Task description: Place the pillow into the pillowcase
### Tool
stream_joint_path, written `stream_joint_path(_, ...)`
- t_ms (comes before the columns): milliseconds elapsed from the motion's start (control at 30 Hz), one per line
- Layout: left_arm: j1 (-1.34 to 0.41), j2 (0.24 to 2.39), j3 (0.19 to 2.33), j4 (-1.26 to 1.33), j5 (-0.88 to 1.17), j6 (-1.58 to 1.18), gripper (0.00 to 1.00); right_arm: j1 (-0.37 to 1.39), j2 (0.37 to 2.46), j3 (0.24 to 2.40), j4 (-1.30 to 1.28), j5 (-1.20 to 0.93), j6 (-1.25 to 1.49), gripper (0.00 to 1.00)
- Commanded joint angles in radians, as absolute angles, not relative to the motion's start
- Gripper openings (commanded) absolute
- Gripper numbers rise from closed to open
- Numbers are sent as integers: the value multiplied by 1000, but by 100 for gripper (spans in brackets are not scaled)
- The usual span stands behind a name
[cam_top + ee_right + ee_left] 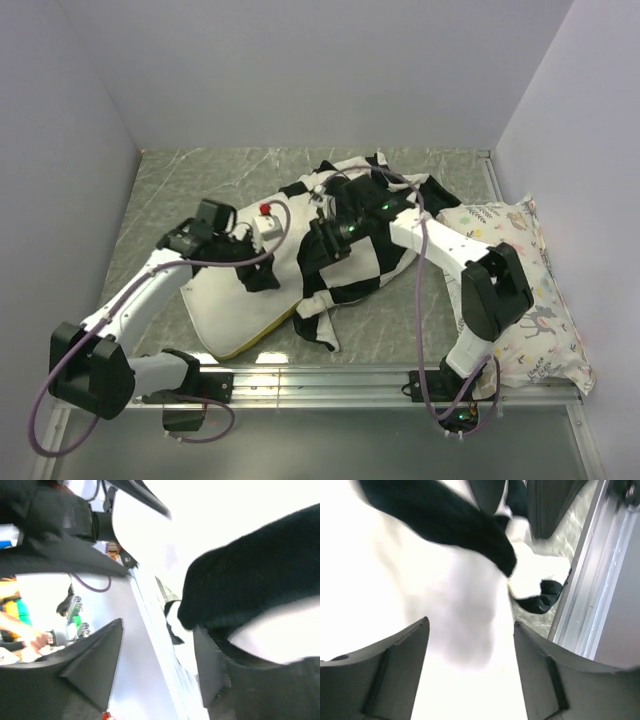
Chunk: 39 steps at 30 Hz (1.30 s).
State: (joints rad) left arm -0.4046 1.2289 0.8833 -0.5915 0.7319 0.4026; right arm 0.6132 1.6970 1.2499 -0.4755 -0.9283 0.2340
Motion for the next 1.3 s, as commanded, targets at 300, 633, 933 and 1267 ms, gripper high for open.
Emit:
stream_joint_path(300, -39, 1504, 1242, -569, 674, 403, 86, 449, 1860, 1796, -560, -410, 83, 76)
stream_joint_path(633, 25, 1664, 1304, -482, 565, 399, 98, 619, 2282, 2304, -556, -3, 9, 74)
stream_joint_path(933, 74, 1666, 1227, -428, 562, 384, 99, 675, 2417, 2306, -433, 144, -40, 68)
stream_joint_path(1267, 72, 1771, 1223, -388, 545, 478, 99, 683, 2468, 2295, -338, 238, -46, 61)
